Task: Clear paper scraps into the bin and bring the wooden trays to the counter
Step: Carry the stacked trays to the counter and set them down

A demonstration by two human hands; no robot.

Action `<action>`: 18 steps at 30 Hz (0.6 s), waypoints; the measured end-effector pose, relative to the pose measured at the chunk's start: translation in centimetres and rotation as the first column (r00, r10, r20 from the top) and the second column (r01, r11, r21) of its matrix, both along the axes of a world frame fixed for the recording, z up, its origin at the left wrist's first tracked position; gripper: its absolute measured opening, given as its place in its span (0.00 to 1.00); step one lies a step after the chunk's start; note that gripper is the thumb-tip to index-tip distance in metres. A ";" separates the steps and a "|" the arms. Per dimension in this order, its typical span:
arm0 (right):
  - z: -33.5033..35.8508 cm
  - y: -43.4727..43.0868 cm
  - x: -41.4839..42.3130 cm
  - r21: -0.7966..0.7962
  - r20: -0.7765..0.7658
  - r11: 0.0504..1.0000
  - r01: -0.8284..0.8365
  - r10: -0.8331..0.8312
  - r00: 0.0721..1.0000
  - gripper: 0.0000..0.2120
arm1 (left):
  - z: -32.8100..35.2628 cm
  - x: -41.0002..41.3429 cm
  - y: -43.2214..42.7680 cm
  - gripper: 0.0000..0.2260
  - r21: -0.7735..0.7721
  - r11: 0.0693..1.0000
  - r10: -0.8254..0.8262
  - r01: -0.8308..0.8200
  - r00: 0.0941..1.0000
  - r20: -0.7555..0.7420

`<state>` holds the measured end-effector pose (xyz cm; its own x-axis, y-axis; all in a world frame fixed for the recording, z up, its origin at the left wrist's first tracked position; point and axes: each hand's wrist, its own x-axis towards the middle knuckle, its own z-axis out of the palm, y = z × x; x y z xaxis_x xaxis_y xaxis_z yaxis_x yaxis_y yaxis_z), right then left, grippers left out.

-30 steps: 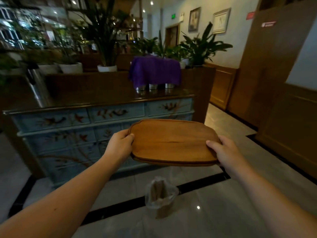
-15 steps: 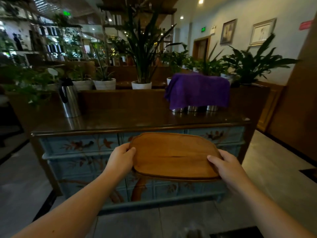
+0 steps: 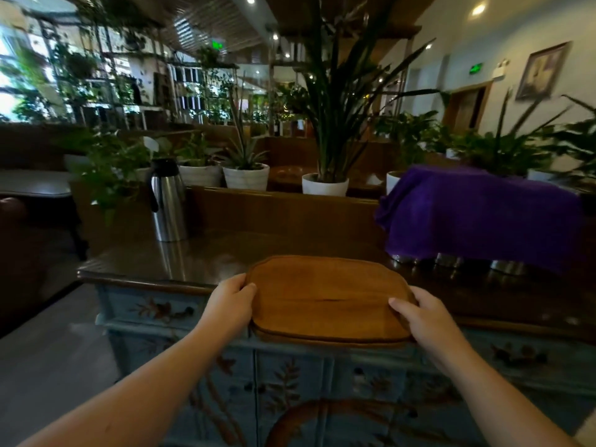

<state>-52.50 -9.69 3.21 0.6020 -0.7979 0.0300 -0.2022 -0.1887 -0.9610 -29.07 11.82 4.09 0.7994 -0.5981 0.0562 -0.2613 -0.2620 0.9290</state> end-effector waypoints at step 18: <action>-3.2 -15.2 22.2 -0.042 -0.223 0.995 0.085 -0.093 0.970 0.25 | -4.7 25.3 -16.9 0.15 0.083 0.980 -0.165 0.179 0.974 -0.153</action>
